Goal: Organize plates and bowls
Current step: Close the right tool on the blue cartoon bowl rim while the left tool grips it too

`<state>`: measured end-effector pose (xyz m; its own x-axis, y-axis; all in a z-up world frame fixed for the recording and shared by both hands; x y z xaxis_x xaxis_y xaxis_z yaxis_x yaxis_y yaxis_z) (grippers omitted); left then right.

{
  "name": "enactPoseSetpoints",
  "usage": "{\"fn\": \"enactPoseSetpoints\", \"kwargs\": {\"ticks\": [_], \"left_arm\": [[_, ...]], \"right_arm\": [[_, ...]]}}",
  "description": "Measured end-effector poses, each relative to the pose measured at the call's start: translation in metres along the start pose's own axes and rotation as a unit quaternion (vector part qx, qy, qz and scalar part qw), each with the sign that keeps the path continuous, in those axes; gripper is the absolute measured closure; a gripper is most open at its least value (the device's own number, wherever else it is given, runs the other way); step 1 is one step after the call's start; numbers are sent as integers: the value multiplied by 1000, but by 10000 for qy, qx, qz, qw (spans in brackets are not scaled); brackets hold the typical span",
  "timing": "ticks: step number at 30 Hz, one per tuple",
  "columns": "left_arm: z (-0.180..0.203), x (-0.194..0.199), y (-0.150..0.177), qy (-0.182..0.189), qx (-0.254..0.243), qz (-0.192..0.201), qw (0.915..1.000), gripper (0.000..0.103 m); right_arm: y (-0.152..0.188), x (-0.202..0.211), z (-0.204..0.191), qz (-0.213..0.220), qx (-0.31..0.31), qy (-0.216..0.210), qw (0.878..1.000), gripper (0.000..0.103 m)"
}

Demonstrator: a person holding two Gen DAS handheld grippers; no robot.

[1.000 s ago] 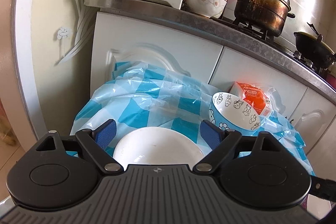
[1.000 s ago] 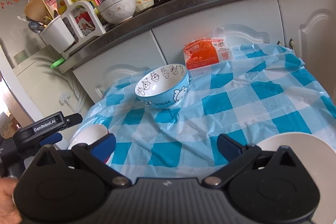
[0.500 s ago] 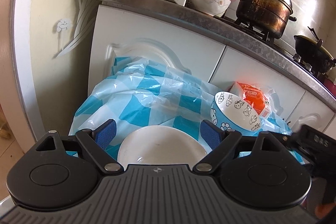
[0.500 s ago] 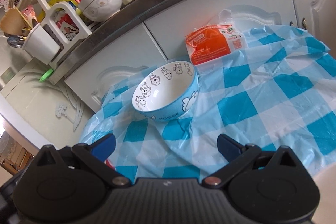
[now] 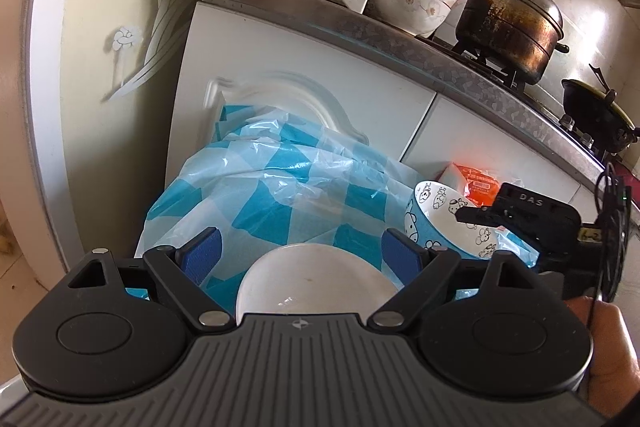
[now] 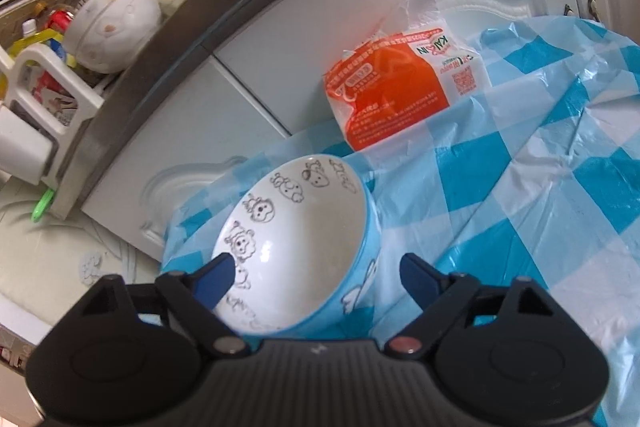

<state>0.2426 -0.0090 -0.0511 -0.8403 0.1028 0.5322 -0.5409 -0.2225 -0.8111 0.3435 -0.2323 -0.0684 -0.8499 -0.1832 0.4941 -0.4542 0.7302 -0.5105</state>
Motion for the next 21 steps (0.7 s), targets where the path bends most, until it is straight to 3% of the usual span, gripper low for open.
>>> {"fn": "enactPoseSetpoints", "kwargs": {"ticks": [5,10,12,16,21], "left_arm": [[-1,-2,2,-2,62,-58,10000,0],[-3,-3,3,-47,135,-100,9998,0],[-4,-4,3,-52,161,-125,9998,0],[-3,-5,4,-66,171,-149,9997,0],[0,-5,4,-86,159,-163,9997,0]], "right_arm": [[0,-15,7,-189,-151,-10,9997,30],[-3,-19,17,-168,-466,-218,9985,31],[-4,-20,17,-246,-446,-307,9982,41],[-5,-19,10,-353,-37,-255,9990,45],[-4,-5,12,-352,-196,-553,9977,59]]}}
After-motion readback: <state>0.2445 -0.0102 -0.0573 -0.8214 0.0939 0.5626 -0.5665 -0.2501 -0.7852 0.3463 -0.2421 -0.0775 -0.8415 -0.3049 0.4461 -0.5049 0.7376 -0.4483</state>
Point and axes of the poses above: each gripper's, at about its wrist camera, not at the fingertips, and x roughly against the way its jaws point, z to its right, y to its underside, the point moved 3 cm from there along -x, roughly the way its jaws point, and after that the axes turned 9 degrees about -y, right-handed, at the moved point
